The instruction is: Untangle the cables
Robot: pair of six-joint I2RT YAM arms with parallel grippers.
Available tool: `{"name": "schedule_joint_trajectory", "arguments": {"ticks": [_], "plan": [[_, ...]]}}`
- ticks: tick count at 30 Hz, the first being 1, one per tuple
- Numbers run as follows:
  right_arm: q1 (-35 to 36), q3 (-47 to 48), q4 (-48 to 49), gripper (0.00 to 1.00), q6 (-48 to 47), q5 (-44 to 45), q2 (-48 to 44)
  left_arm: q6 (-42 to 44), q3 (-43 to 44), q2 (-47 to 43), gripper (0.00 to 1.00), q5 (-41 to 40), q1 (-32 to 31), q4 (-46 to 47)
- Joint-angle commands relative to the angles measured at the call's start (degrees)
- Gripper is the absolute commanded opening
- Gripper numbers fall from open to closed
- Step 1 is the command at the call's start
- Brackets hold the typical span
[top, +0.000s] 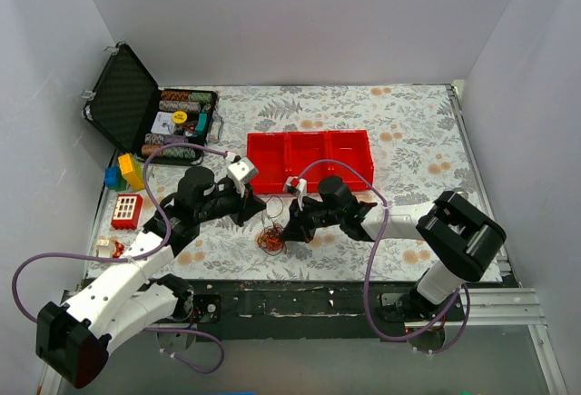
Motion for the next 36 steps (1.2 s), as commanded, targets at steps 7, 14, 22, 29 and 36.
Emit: {"name": "schedule_joint_trajectory", "arguments": {"ticks": [7, 14, 22, 29, 36], "plan": [[0.4, -3.0, -1.6, 0.01, -1.9, 3.2, -4.2, 0.9, 0.5, -1.6, 0.00, -3.5, -0.2, 0.5], [0.4, -4.4, -3.0, 0.01, -1.8, 5.7, -7.8, 1.9, -0.1, -2.3, 0.00, -6.1, -0.2, -0.7], [0.5, -2.3, -3.4, 0.17, -1.8, 4.3, -7.4, 1.7, -0.3, -2.1, 0.00, -5.4, -0.2, -1.1], [0.7, -2.2, -0.7, 0.52, -2.1, 1.6, -8.4, 1.5, 0.1, -1.2, 0.00, -4.7, -0.2, -1.0], [0.8, -0.2, 1.9, 0.66, -1.3, 3.7, -6.0, 0.9, 0.4, -0.6, 0.00, -4.0, -0.2, -0.7]]}}
